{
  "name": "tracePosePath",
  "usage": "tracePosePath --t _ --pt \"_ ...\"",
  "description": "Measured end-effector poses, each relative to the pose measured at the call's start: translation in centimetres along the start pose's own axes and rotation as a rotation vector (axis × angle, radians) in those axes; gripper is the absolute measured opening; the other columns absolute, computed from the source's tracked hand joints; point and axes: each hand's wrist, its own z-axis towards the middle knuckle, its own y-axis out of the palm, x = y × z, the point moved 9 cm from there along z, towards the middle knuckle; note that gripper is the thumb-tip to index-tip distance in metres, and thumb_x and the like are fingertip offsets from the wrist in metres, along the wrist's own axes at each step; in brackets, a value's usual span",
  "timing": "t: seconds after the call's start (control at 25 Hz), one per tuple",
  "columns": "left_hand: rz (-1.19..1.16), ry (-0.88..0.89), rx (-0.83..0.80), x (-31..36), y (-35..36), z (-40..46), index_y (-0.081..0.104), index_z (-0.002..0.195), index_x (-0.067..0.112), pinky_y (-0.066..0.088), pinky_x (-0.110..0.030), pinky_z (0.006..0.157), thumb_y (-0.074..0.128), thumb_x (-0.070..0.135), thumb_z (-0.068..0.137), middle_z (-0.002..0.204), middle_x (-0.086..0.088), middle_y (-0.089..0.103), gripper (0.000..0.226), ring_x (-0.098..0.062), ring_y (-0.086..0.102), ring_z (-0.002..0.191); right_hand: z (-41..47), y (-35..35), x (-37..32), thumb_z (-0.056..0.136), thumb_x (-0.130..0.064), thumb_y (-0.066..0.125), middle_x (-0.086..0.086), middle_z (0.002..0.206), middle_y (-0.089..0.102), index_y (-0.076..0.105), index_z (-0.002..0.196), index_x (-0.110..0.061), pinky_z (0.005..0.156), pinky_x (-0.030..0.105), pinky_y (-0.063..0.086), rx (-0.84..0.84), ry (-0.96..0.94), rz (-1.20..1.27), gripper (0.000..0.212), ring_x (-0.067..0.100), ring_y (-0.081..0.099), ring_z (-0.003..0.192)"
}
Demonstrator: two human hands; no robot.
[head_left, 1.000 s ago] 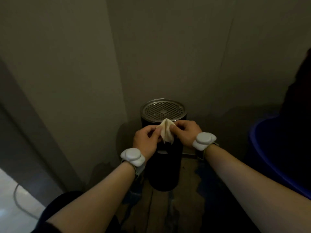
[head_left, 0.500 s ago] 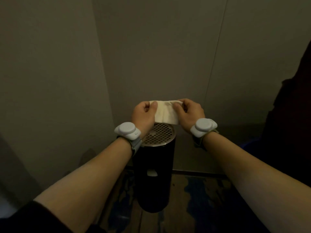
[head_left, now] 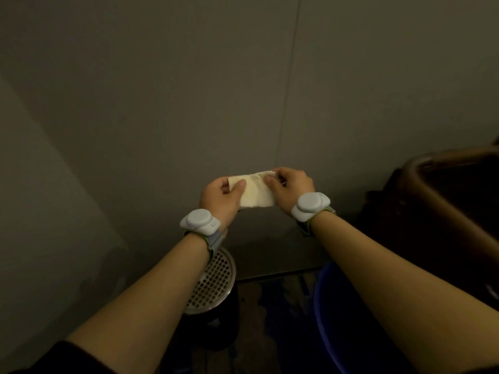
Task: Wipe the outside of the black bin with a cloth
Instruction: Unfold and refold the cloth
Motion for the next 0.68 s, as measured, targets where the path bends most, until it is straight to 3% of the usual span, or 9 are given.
tracePosePath --t 0.2,0.32,0.4,0.52,0.68 --pt "-0.082 -0.132 -0.17 7.3 6.2 -4.0 0.072 0.097 0.022 0.062 -0.047 0.076 0.073 0.031 0.085 0.093 -0.004 0.077 0.015 -0.023 0.074 0.085 -0.9 -12.1 -2.4 0.088 -0.04 0.057 -0.003 0.076 0.065 0.071 0.088 -0.021 0.061 0.022 0.04 -0.013 0.094 -0.139 0.024 0.014 0.059 0.071" --pt "-0.045 -0.192 -0.318 9.9 12.2 -7.7 0.073 0.094 0.021 0.061 -0.037 0.066 0.073 0.027 0.086 0.091 -0.007 0.076 0.01 -0.024 0.073 0.083 -2.6 -19.7 -0.2 0.084 -0.046 0.058 -0.008 0.068 0.061 0.068 0.077 -0.027 0.061 0.021 0.038 -0.008 0.166 -0.273 0.022 0.013 0.057 0.065" --pt "-0.063 -0.269 -0.416 9.6 15.9 -9.6 0.073 0.091 0.016 0.062 -0.038 0.067 0.071 0.02 0.089 0.093 -0.012 0.076 0.005 -0.028 0.074 0.085 -3.8 -22.3 2.5 0.082 -0.049 0.057 -0.01 0.065 0.061 0.06 0.067 -0.032 0.058 0.022 0.037 -0.038 0.215 -0.332 0.022 0.012 0.059 0.063" --pt "-0.08 -0.393 -0.554 8.1 21.8 -12.5 0.073 0.089 0.015 0.062 -0.045 0.079 0.068 0.012 0.091 0.1 -0.017 0.075 0.007 -0.03 0.073 0.091 -5.8 -25.6 7.8 0.079 -0.055 0.05 -0.016 0.07 0.063 0.058 0.071 -0.041 0.054 0.021 0.039 -0.088 0.309 -0.392 0.018 0.008 0.062 0.068" --pt "-0.035 -0.439 -0.557 6.1 26.3 -13.6 0.073 0.093 0.013 0.062 -0.046 0.079 0.071 0.011 0.088 0.104 -0.016 0.073 0.006 -0.03 0.073 0.092 -7.1 -27.5 12.8 0.084 -0.052 0.052 -0.013 0.081 0.064 0.064 0.086 -0.039 0.052 0.016 0.036 -0.146 0.4 -0.407 0.018 0.009 0.062 0.074"
